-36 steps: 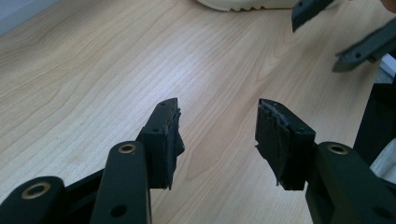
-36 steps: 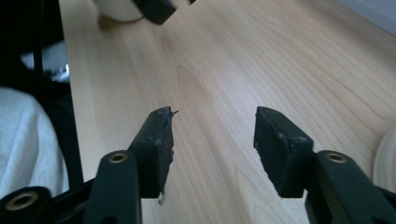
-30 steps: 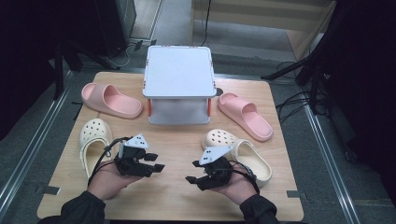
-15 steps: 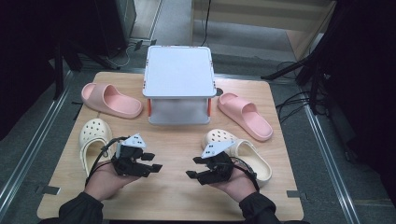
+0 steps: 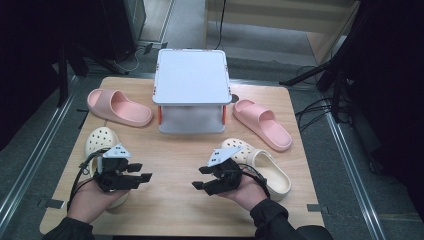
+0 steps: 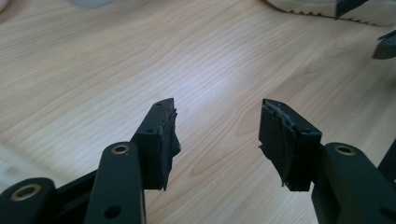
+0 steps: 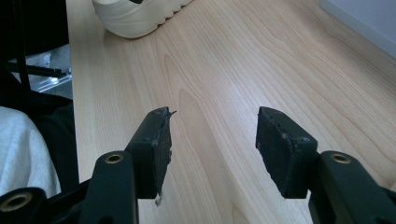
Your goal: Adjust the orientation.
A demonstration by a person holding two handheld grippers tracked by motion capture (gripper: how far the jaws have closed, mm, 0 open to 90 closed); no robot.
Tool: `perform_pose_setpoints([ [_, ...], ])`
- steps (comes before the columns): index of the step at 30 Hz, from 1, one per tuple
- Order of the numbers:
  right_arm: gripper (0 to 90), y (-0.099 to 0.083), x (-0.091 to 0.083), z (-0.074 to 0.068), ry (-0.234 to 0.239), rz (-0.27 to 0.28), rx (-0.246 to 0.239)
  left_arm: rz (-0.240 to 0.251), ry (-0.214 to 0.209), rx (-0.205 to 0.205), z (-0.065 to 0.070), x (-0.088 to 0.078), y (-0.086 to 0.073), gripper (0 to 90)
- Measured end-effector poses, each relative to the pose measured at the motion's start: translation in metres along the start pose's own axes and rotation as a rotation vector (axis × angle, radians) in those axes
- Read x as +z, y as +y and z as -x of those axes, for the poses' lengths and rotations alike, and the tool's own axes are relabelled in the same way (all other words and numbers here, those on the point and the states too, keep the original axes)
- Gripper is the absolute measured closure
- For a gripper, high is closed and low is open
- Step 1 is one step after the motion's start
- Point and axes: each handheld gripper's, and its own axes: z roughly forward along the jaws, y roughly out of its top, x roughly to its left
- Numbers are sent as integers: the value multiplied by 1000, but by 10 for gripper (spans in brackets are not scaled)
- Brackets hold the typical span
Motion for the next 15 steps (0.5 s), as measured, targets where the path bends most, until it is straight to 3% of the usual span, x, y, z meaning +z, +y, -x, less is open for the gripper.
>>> perform_pose_setpoints([
  [15,437,2,3,3,8,3,16,19,115,-105,-28,-29,-17,455],
])
